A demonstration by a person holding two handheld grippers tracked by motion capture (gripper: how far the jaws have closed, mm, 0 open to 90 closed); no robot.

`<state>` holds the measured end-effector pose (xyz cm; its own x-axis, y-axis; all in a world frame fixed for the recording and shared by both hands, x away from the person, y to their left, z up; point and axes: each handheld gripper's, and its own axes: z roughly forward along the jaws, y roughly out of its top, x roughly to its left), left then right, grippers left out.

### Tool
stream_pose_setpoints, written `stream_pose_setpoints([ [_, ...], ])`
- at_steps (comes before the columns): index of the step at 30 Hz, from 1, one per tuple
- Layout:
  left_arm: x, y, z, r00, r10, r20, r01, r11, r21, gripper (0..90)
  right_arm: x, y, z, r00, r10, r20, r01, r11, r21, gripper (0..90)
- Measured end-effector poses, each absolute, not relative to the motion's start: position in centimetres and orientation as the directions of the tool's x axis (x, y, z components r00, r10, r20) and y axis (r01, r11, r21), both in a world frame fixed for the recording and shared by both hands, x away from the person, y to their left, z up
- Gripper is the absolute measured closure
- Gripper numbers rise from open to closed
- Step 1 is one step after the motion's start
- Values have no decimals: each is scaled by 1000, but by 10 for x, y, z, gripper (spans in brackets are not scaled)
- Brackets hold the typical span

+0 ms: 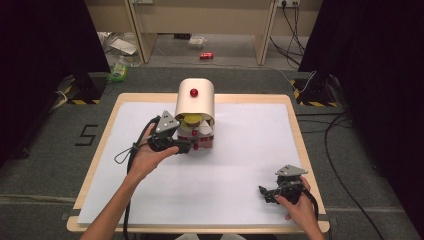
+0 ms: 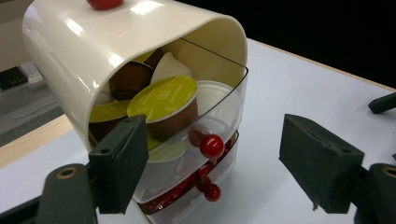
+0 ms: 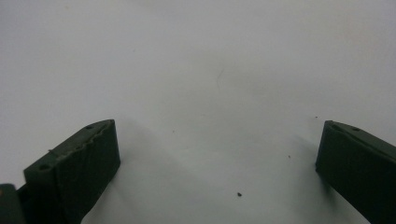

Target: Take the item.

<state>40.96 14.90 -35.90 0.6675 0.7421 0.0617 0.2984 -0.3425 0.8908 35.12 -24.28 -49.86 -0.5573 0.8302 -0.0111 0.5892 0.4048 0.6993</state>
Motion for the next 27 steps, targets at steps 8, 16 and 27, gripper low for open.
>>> stream_pose_setpoints([
  [8,422,144,-362,663,747,54,323,-351,879,240,351,-243,-499,-557,830,-11,589,405,699,1],
  [16,427,145,-365,664,747,21,350,-336,874,235,351,-242,-498,-554,833,-4,595,399,698,1],
  [27,424,147,-363,680,733,-2,376,-346,860,235,351,-243,-498,-556,831,-8,591,402,699,2],
])
